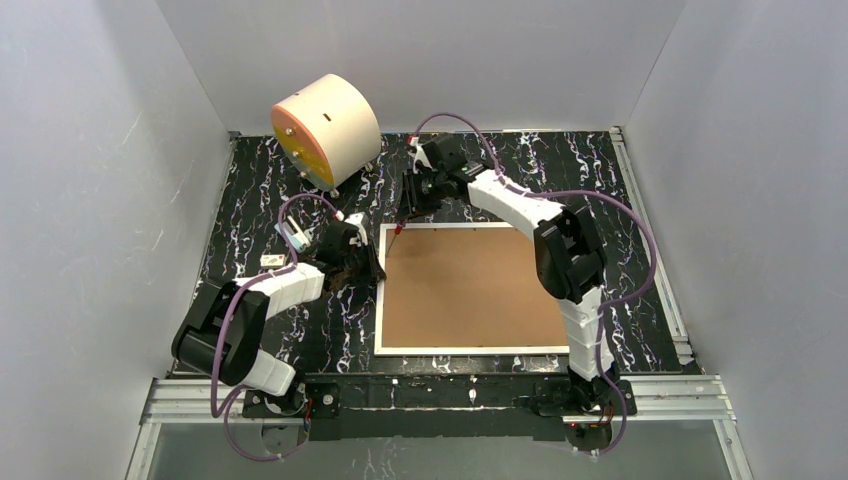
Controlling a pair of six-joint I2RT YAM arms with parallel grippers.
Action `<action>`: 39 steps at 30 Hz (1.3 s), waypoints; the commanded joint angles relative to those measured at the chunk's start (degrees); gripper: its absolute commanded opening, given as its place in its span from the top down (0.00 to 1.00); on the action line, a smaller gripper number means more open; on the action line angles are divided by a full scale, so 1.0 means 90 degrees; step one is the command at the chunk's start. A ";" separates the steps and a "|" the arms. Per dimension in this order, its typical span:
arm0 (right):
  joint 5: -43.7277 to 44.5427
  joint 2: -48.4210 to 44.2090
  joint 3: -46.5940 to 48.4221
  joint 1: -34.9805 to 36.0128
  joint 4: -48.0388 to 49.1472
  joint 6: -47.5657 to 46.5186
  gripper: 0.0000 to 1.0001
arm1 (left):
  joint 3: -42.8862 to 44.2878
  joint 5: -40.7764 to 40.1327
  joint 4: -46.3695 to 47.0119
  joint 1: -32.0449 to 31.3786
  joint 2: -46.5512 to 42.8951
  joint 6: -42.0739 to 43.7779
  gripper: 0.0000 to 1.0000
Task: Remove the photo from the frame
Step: Release the photo frame item from the photo frame.
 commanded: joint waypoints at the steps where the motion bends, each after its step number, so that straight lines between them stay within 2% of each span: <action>1: 0.0388 0.0304 0.0318 0.0601 -0.0799 0.0091 0.99 | -0.0378 -0.0360 -0.0823 -0.0087 0.0129 0.0106 0.97; 15: 0.1280 0.0779 0.1855 0.1250 -0.1545 0.0106 0.99 | -0.0472 -0.0440 -0.0667 -0.0084 0.0008 0.0063 0.97; 22: 0.1782 0.0559 0.1961 0.1345 -0.1595 0.0127 0.99 | -0.0524 -0.0450 -0.0712 -0.0087 -0.0121 0.0015 0.97; 27: 0.2379 -0.0179 0.1338 0.1237 -0.1374 0.0158 0.99 | -0.0583 -0.0551 -0.0747 -0.0084 -0.0281 -0.0019 0.97; 35: 0.2343 -0.1892 -0.0629 0.0907 -0.0273 0.0642 0.99 | -0.0659 -0.0632 -0.0970 -0.0087 -0.0486 -0.0102 0.97; 39: 0.2874 -0.2906 -0.1781 0.0802 -0.0020 0.0954 0.99 | -0.0588 -0.0638 -0.1102 -0.0087 -0.0623 -0.0117 0.94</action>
